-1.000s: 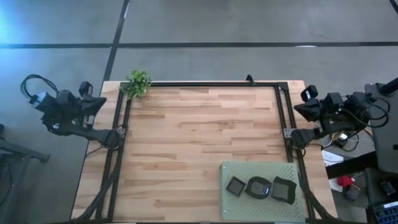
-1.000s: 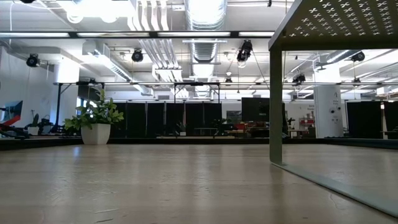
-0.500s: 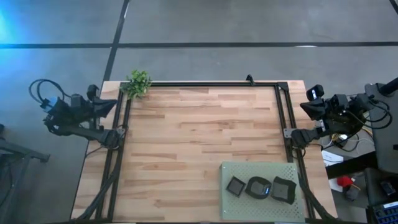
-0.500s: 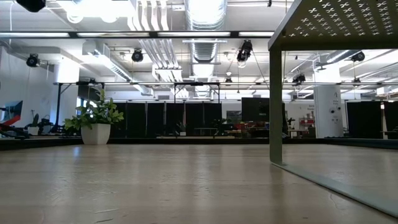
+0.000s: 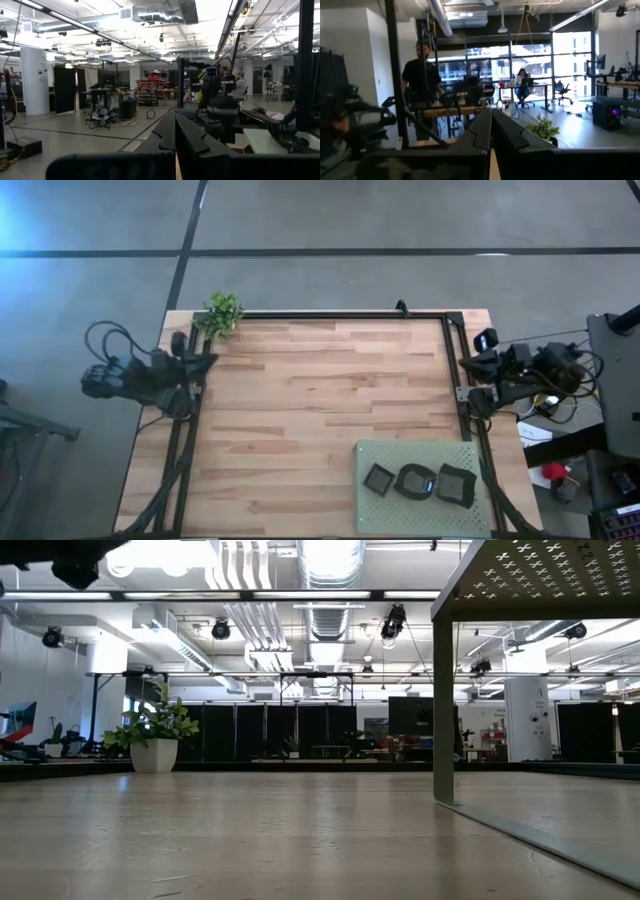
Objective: Pick & Place Mini shaped plates
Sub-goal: Return to Home Position
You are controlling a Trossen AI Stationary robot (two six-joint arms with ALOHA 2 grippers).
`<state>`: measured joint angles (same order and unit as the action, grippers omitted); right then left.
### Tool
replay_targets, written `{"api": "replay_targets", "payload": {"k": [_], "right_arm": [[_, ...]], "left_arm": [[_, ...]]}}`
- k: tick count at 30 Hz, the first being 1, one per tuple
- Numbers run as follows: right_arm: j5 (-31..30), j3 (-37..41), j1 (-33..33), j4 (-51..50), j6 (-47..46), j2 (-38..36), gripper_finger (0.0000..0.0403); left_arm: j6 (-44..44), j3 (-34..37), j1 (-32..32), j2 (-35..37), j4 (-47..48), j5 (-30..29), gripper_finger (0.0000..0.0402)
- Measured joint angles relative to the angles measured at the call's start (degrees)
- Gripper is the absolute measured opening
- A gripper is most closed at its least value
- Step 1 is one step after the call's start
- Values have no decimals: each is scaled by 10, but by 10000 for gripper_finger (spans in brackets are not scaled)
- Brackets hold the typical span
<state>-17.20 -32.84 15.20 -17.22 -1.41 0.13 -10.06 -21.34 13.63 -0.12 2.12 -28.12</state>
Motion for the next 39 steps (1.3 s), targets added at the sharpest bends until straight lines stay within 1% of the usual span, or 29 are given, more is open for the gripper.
{"api": "replay_targets", "payload": {"k": [3,8,14,22,27,35,39], "right_arm": [[-6,26,0,35,1,0,8],[-6,70,0,51,2,0,8],[-10,132,0,118,15,-1,8],[-8,202,0,193,9,-1,8],[-8,247,0,254,5,-1,8],[-8,322,0,329,-3,-1,8],[-10,323,0,316,-17,3,8]], "left_arm": [[1,34,0,0,-24,0,0],[4,79,0,0,-47,0,0],[56,128,0,1,-54,0,0],[60,203,0,0,-149,0,0],[82,208,0,0,-104,0,0],[78,209,0,0,-106,0,0],[72,209,0,0,-106,-1,0]]}}
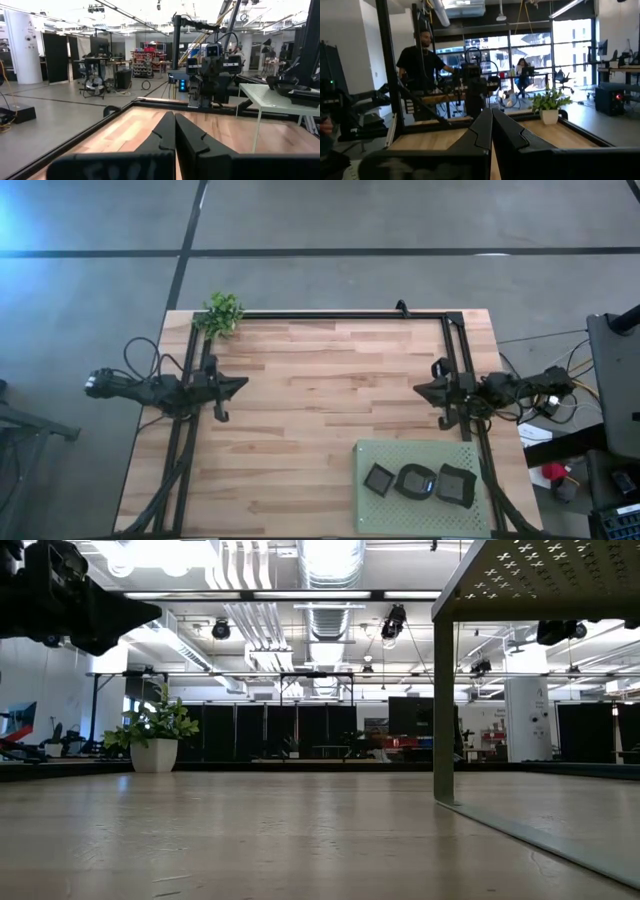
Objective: Pick & Place Mini shaped plates
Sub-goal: Return to Home Position
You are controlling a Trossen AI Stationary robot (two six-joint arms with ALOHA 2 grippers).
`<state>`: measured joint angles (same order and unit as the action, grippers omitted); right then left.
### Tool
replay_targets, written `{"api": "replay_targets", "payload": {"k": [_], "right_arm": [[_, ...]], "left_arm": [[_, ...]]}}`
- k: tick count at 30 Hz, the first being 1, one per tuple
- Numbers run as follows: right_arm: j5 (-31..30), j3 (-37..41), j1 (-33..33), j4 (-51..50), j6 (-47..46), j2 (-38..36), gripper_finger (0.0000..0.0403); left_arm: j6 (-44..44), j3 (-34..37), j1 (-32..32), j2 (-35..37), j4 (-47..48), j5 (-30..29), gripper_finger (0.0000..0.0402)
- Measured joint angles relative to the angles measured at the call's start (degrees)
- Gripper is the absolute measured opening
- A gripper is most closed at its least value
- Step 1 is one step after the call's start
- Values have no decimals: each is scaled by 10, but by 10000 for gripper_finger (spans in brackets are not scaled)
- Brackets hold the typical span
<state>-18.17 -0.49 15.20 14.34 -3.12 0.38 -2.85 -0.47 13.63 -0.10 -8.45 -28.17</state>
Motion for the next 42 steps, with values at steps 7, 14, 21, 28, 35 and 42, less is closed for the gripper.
{"api": "replay_targets", "payload": {"k": [7,14,21,28,35,42], "right_arm": [[0,0,0,-11,13,0,8],[0,0,0,-22,96,2,8],[0,0,0,-21,119,1,8],[0,0,0,-21,119,2,8],[0,0,0,-21,100,2,8],[0,0,0,-21,106,2,8]], "left_arm": [[-32,0,0,0,33,-9,0],[-67,0,0,-1,45,-73,0],[-75,0,0,-1,49,-75,0],[-75,-1,0,-1,49,-75,0],[-75,-1,0,-1,50,-75,0],[-75,-1,0,-1,50,-75,0]]}}
